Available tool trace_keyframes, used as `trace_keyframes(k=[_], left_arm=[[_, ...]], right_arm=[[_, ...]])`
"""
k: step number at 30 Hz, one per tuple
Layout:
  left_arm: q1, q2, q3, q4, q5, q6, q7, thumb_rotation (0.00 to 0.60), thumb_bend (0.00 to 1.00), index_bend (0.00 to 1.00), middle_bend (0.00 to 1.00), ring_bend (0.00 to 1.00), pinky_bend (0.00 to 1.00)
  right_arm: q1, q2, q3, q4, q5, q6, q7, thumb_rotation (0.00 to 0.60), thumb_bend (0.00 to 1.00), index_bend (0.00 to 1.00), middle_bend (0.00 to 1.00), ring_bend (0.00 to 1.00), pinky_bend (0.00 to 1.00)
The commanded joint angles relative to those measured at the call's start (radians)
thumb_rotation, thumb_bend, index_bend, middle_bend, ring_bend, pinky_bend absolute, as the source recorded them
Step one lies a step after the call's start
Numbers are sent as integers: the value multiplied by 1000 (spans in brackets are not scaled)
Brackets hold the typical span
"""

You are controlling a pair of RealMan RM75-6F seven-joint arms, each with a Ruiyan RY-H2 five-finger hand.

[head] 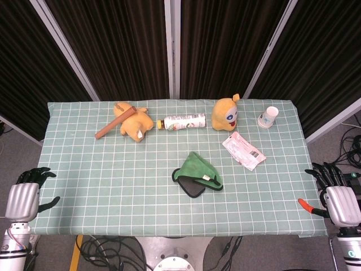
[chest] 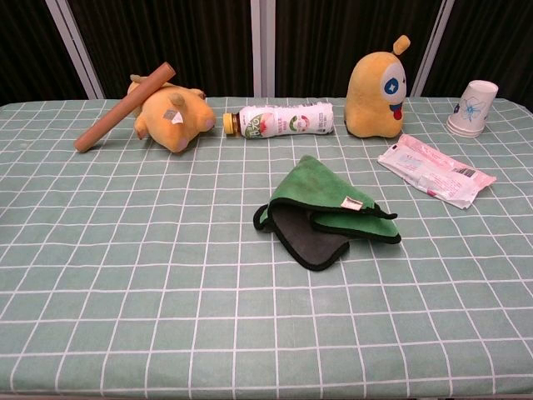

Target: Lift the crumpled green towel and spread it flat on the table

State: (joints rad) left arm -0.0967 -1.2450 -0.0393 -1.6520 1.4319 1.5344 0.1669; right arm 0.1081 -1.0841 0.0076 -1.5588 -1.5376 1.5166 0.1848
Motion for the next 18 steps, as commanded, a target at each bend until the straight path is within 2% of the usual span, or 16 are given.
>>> trace_keyframes(k=[1, 7, 10, 15, 18], left_arm=[[1, 0, 0, -1, 0, -3, -2, 600, 160, 414, 365, 250, 237], [4, 1, -4, -1, 7, -3, -6, 600, 160, 414, 365, 250, 236], [3, 0, -8, -1, 6, -6, -11, 600, 159, 413, 365, 250, 236], [4, 4, -11, -3, 13, -6, -17, 600, 152, 413, 365, 250, 236], [8, 8, -13, -6, 13, -1, -18, 600, 149, 414, 365, 250, 237]], right_arm=[[-2, 1, 1, -2, -2, 0, -1, 546, 63, 229, 114, 0, 0], [7, 0, 1, -7, -24, -18, -8, 541, 63, 249, 114, 0, 0], [33, -9, 6, -21, -48, -43, -24, 539, 16, 290, 121, 0, 0], [124, -55, 23, -52, -78, -158, -84, 540, 0, 380, 134, 0, 0], [194, -106, 42, -44, -72, -253, -114, 564, 0, 421, 145, 0, 0]])
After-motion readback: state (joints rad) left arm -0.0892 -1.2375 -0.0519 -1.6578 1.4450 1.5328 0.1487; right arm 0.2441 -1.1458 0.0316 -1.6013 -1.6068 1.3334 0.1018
